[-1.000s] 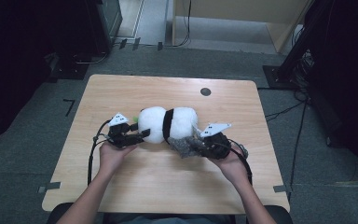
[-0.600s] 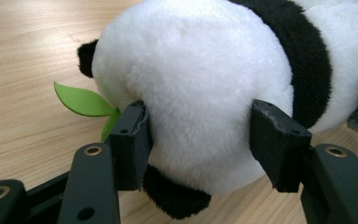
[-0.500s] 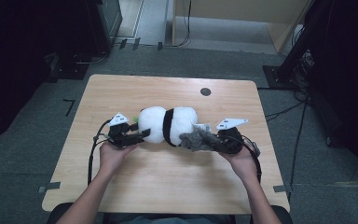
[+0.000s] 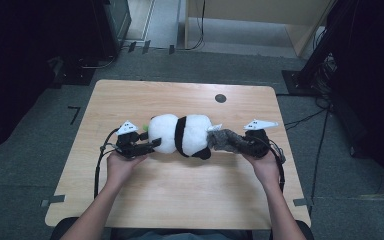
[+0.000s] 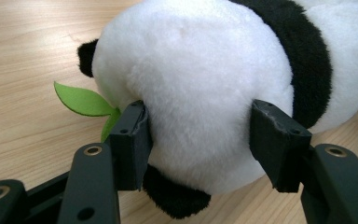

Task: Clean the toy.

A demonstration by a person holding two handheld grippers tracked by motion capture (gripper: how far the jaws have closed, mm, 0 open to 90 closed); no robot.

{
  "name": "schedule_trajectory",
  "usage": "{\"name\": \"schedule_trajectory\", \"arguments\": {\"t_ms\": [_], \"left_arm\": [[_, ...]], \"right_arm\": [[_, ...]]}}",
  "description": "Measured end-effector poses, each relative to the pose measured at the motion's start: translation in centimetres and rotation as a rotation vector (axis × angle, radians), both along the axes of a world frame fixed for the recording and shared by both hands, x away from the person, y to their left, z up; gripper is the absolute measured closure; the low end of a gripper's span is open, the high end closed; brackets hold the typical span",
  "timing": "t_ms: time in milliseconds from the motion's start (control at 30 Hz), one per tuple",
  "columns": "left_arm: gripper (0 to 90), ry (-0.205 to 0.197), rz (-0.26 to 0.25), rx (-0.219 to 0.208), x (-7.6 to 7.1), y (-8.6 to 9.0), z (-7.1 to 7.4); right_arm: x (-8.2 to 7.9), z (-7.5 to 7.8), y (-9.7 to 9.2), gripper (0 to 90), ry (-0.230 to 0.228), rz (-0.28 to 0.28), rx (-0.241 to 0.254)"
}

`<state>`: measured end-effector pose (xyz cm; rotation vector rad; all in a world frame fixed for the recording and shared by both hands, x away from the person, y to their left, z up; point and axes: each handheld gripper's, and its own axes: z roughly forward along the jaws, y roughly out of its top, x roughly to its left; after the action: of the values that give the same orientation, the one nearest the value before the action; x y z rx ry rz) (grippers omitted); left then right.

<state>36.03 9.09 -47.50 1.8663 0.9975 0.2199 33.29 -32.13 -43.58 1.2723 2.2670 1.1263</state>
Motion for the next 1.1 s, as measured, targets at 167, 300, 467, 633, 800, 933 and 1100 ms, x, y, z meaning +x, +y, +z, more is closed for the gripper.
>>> {"name": "schedule_trajectory", "arguments": {"t_ms": [167, 300, 467, 633, 800, 933, 1100], "left_arm": [[41.7, 0.001, 0.001, 0.000, 0.0, 0.0, 0.0], [41.7, 0.001, 0.001, -0.001, 0.0, 0.0, 0.0], [41.6, -0.001, -0.001, -0.002, 0.0, 0.0, 0.0], [41.5, -0.002, -0.001, -0.003, 0.0, 0.0, 0.0], [41.5, -0.002, -0.002, -0.004, 0.0, 0.0, 0.0], [41.5, -0.001, -0.002, -0.002, 0.0, 0.0, 0.0], [41.5, -0.002, -0.004, -0.005, 0.1, 0.0, -0.1]], "right_arm": [[0.8, -0.3, -0.6, 75.0, -0.002, -0.032, 0.021], [1.5, -0.6, -0.9, 75.0, 0.001, -0.054, 0.013], [2.3, -0.5, -1.6, 75.0, -0.013, -0.088, 0.017], [3.3, -1.0, -2.3, 75.0, -0.003, -0.122, 0.031], [3.8, -1.3, -2.8, 75.1, -0.007, -0.149, 0.052], [4.2, -1.6, -3.1, 75.0, -0.009, -0.176, 0.044], [3.8, -1.1, -2.8, 75.2, -0.020, -0.161, 0.111]]}}
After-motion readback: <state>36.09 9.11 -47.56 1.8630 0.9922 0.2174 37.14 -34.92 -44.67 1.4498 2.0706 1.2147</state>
